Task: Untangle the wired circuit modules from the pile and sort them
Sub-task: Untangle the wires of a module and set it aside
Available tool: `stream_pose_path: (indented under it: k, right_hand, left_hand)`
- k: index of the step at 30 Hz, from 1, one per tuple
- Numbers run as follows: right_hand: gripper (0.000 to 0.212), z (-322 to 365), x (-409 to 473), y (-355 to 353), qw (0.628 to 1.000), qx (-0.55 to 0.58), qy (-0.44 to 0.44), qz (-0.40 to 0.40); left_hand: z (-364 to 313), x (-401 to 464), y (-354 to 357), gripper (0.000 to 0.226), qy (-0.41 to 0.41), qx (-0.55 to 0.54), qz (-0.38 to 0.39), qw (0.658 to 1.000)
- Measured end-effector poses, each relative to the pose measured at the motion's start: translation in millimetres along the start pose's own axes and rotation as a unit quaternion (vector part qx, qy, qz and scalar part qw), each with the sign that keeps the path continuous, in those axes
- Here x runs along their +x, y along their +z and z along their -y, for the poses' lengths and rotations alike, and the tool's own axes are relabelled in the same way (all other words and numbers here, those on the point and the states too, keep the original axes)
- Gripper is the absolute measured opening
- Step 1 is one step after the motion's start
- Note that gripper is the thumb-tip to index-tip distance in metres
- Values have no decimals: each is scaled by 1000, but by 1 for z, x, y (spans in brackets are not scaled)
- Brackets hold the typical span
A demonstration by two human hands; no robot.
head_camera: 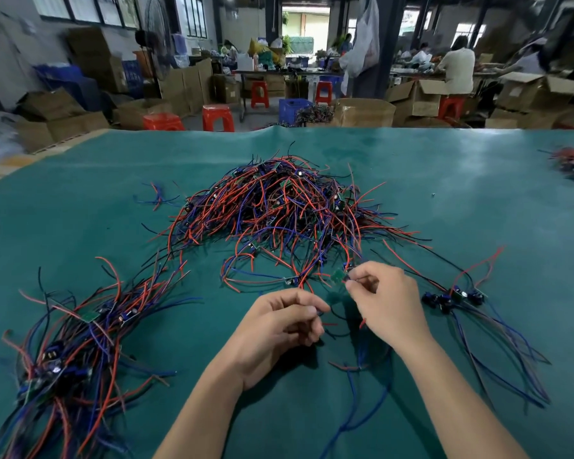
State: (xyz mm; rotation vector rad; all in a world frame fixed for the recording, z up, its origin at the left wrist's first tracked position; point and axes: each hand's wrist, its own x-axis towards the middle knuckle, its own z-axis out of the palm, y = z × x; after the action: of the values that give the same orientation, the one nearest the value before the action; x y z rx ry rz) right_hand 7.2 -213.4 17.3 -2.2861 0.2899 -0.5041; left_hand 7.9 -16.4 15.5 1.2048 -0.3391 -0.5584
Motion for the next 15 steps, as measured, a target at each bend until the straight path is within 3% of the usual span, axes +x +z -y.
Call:
stream_pose_path:
  k: [3,5,7,11,15]
  right_hand:
    - [13,10,-3,-3,977,212,27,-3]
    - [13,20,-10,-1,956,289,22,38]
    - [15,27,-19,5,963,261,-13,72]
    - [12,33,-30,15,985,124,-102,55]
    - [5,33,-32,14,981,119,-143,44]
  left_hand:
    - [1,1,0,16,-2,-9,-24,1000]
    - [1,2,0,19,2,-27,-44,999]
    - [1,2,1,17,13,-46,-49,998]
    - [-2,2,5,19,18,-64,-56,996]
    - [1,5,2,18,11,-61,-75,995]
